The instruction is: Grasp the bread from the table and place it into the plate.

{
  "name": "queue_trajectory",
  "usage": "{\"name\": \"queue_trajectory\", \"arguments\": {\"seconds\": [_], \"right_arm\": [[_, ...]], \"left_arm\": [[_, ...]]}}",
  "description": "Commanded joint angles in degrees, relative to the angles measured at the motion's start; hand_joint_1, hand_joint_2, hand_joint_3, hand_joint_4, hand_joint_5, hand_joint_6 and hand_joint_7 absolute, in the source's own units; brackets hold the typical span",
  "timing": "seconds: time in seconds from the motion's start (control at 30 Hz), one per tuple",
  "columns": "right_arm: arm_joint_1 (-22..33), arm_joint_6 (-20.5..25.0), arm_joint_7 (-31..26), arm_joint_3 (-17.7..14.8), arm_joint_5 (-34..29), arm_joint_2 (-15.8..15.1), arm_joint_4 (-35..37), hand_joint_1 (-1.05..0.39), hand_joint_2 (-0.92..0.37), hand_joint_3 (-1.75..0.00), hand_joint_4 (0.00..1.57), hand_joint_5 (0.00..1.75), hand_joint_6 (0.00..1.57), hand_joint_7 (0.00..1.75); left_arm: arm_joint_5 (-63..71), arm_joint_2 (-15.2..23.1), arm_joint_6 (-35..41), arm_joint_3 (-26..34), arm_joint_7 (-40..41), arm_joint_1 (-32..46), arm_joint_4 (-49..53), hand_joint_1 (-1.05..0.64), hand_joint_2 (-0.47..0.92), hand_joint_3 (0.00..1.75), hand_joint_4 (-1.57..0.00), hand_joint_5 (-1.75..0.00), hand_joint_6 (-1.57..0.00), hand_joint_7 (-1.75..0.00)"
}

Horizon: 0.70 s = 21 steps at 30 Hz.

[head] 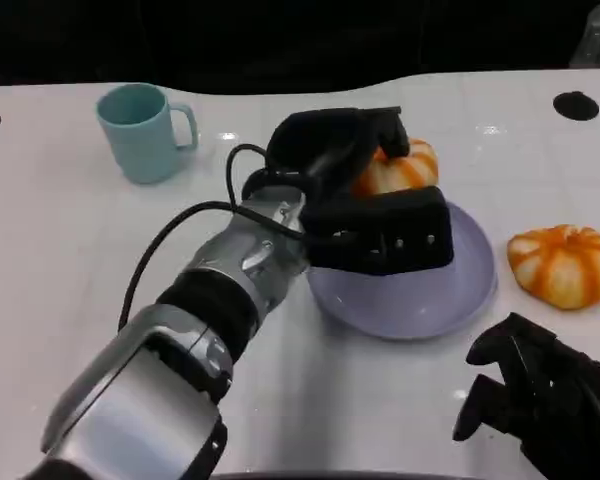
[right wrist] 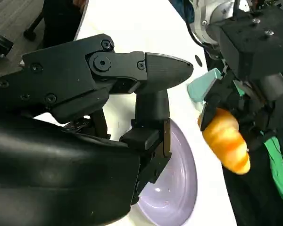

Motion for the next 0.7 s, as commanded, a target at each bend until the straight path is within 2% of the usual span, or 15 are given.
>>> {"name": "queue_trajectory", "arguments": {"seconds": [0.03, 0.07, 0.1, 0.13, 0.17, 0.2, 0.27, 0.3, 0.4, 0.43, 0.47, 0.6, 0.63, 0.67, 0.7], "right_arm": [[0.29, -1.01, 0.56, -0.06, -0.01, -0.31, -0.18, -0.43, -0.92, -0.47, 0.63, 1.75, 0.48, 1.61], [0.37, -0.96, 0.68, -0.01, 0.00, -0.38, -0.29, -0.43, -0.92, -0.47, 0.63, 1.75, 0.48, 1.61], [0.43, -0.95, 0.80, 0.01, 0.01, -0.43, -0.35, -0.43, -0.92, -0.47, 0.63, 1.75, 0.48, 1.61], [0.48, -0.94, 0.88, 0.03, 0.01, -0.47, -0.39, -0.43, -0.92, -0.47, 0.63, 1.75, 0.47, 1.61], [0.56, -0.99, 0.88, 0.08, -0.07, -0.48, -0.45, -0.43, -0.92, -0.47, 0.63, 1.75, 0.47, 1.61], [0.61, -1.03, 0.87, 0.11, -0.14, -0.47, -0.48, -0.43, -0.92, -0.47, 0.63, 1.75, 0.47, 1.61], [0.73, -0.86, 0.61, 0.18, -0.23, -0.34, -0.71, -0.43, -0.92, -0.46, 0.62, 1.75, 0.47, 1.61], [0.81, -0.73, 0.45, 0.19, -0.20, -0.22, -0.85, -0.43, -0.92, -0.46, 0.62, 1.75, 0.47, 1.61], [1.04, -0.92, 0.50, 0.34, -0.29, -0.09, -1.04, -0.42, -0.92, -0.46, 0.62, 1.75, 0.47, 1.62], [1.11, -0.84, 0.39, 0.38, -0.36, -0.04, -1.15, -0.42, -0.92, -0.46, 0.62, 1.75, 0.47, 1.62], [1.15, -0.81, 0.25, 0.45, -0.52, 0.00, -1.24, -0.43, -0.92, -0.46, 0.62, 1.75, 0.47, 1.62], [1.21, -0.77, 0.15, 0.55, -0.72, 0.06, -1.36, -0.42, -0.92, -0.45, 0.62, 1.75, 0.48, 1.61], [1.22, -0.80, 0.21, 0.56, -0.73, 0.04, -1.38, -0.42, -0.92, -0.45, 0.62, 1.75, 0.48, 1.61], [1.24, -1.09, 0.51, 0.54, -0.70, -0.01, -1.26, -0.42, -0.92, -0.45, 0.62, 1.75, 0.47, 1.61], [1.25, -1.29, 0.75, 0.52, -0.69, -0.04, -1.16, -0.42, -0.92, -0.46, 0.62, 1.75, 0.47, 1.61]], "left_arm": [[-0.05, -0.56, 0.26, -0.15, -0.94, -1.86, 1.36, -0.24, 0.68, 0.60, -0.90, -1.75, -0.59, -1.56], [-0.01, -1.29, 1.19, -0.27, -1.70, -2.17, 2.09, -0.24, 0.69, 0.60, -0.88, -1.75, -0.58, -1.51], [0.03, -1.92, 2.12, -0.38, -2.51, -2.47, 2.74, -0.24, 0.72, 0.58, -0.86, -1.75, -0.62, -1.29], [0.04, -2.36, 2.81, -0.46, -3.10, -2.69, 3.18, -0.23, 0.76, 0.51, -0.84, -1.75, -0.67, -1.00], [0.07, -2.89, 3.61, -0.54, -3.43, -2.86, 3.61, -0.23, 0.78, 0.49, -0.84, -1.75, -0.69, -0.92], [0.07, -3.16, 4.04, -0.56, -3.51, -2.95, 3.82, -0.22, 0.81, 0.44, -0.84, -1.75, -0.75, -0.66], [0.18, -3.63, 4.60, -0.71, -3.48, -2.93, 4.40, -0.22, 0.84, 0.40, -0.83, -1.74, -0.83, -0.50], [0.28, -3.83, 4.75, -0.84, -3.42, -2.85, 4.77, -0.22, 0.86, 0.40, -0.81, -1.73, -0.87, -0.54], [0.60, -4.22, 4.90, -1.41, -3.00, -2.65, 5.59, -0.23, 0.89, 0.38, -0.80, -1.74, -0.84, -0.70], [0.42, -4.34, 4.73, -1.31, -2.79, -2.54, 5.77, -0.23, 0.90, 0.37, -0.80, -1.75, -0.82, -0.70], [0.22, -4.43, 4.11, -1.16, -2.29, -2.28, 5.95, -0.22, 0.89, 0.35, -0.81, -1.75, -0.81, -0.63], [-1.03, -4.80, 2.38, -0.12, -2.33, -1.64, 6.62, -0.19, 0.87, 0.31, -0.84, -1.75, -0.77, -0.92], [-1.75, -4.98, 2.09, 0.46, -3.14, -1.55, 6.84, -0.19, 0.87, 0.25, -0.80, -1.66, -0.78, -0.84], [-2.46, -5.24, 2.17, 1.03, -3.99, -1.53, 7.07, -0.20, 0.90, 0.16, -0.78, -1.60, -0.80, -0.67], [-2.90, -5.41, 2.26, 1.39, -4.52, -1.54, 7.23, -0.21, 0.91, 0.12, -0.77, -1.60, -0.82, -0.53]]}}
